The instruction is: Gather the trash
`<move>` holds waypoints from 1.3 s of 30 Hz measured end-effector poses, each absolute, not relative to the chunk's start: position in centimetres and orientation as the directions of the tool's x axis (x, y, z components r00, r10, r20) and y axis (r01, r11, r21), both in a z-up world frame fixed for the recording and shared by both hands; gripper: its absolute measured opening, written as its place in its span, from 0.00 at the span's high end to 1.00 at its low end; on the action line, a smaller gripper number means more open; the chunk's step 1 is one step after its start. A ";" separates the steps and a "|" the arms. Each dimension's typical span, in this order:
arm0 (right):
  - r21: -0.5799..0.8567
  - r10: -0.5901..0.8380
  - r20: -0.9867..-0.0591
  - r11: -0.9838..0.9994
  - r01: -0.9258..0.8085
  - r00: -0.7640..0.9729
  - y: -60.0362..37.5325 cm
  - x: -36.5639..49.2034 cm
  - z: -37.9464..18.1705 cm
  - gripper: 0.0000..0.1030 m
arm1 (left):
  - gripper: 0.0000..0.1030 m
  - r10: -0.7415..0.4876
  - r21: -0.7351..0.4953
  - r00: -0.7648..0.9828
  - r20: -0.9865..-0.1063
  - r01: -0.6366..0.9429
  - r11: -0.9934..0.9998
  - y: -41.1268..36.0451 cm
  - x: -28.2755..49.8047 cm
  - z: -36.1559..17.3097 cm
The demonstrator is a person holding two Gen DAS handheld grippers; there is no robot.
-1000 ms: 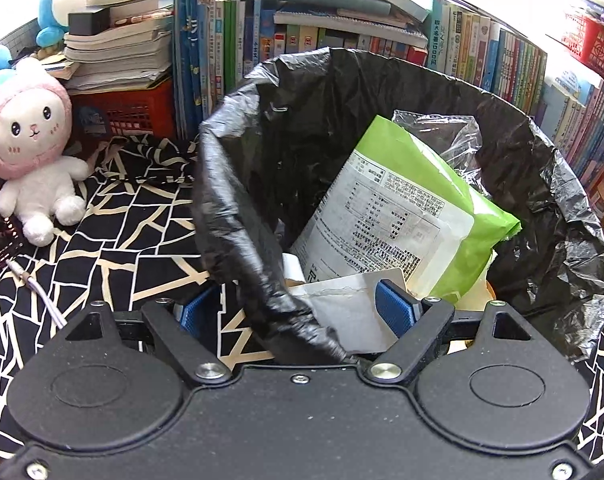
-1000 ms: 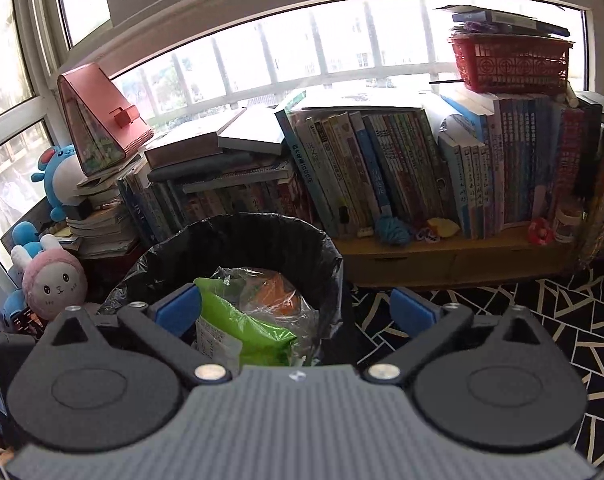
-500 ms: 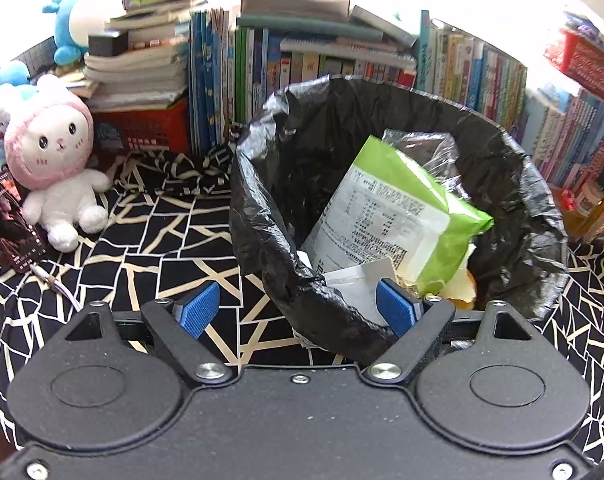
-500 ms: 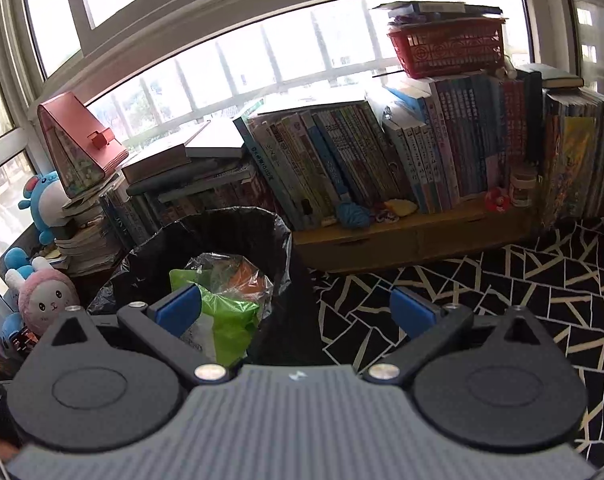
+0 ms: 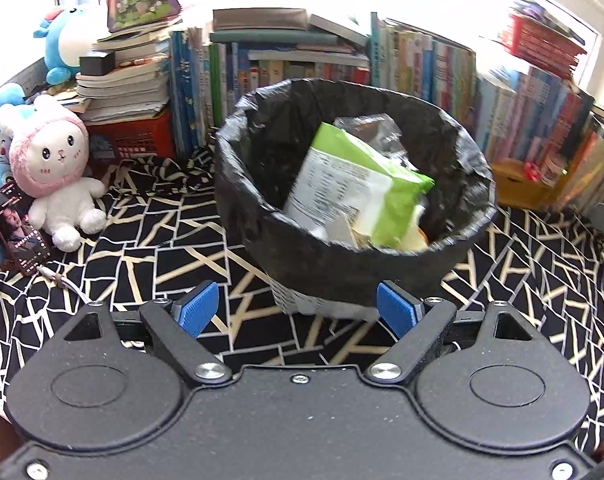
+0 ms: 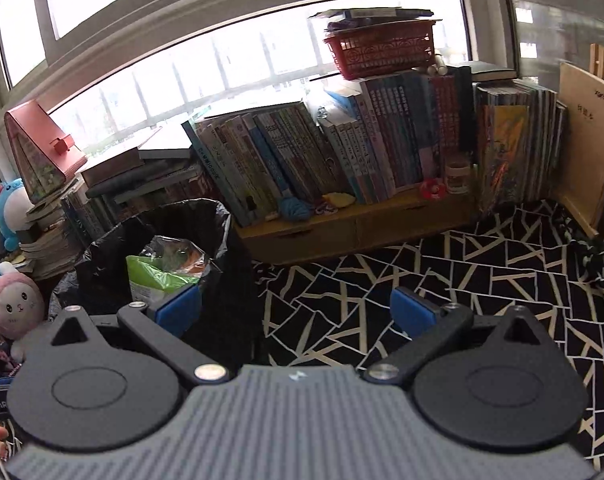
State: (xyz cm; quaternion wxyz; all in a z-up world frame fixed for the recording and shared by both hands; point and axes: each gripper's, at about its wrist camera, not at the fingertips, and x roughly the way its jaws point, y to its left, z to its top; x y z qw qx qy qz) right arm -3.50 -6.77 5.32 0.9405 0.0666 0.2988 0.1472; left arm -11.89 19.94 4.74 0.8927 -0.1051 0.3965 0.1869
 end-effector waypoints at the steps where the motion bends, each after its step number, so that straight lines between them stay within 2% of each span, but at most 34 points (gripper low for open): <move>1: 0.195 0.296 -0.546 0.955 -0.224 0.784 -7.0 -3.8 5.3 0.00 | 0.17 0.244 -0.042 0.617 -0.749 -0.411 0.911 19.6 -12.1 4.8; 10: 0.140 0.216 -0.570 0.976 -0.165 0.793 -8.4 -5.6 4.6 0.00 | 0.16 0.203 -0.049 0.644 -0.738 -0.350 0.935 16.9 -12.1 5.2; 13: 0.092 0.164 -0.549 0.987 -0.135 0.820 -8.5 -6.2 4.8 0.00 | 0.16 0.185 -0.057 0.657 -0.731 -0.329 0.943 16.5 -11.7 5.5; 20: 0.105 0.192 -0.579 0.981 -0.161 0.793 -8.6 -6.3 4.8 0.00 | 0.16 0.162 -0.047 0.662 -0.732 -0.286 0.957 15.6 -10.6 5.6; 24: 0.110 0.204 -0.608 0.979 -0.173 0.767 -8.4 -6.3 4.8 0.00 | 0.13 0.193 -0.045 0.668 -0.718 -0.321 0.946 15.4 -10.6 5.7; 39: 0.087 0.197 -0.651 0.979 -0.186 0.733 -7.8 -4.9 5.0 0.00 | 0.13 0.152 -0.029 0.631 -0.760 -0.267 0.963 14.9 -7.8 5.7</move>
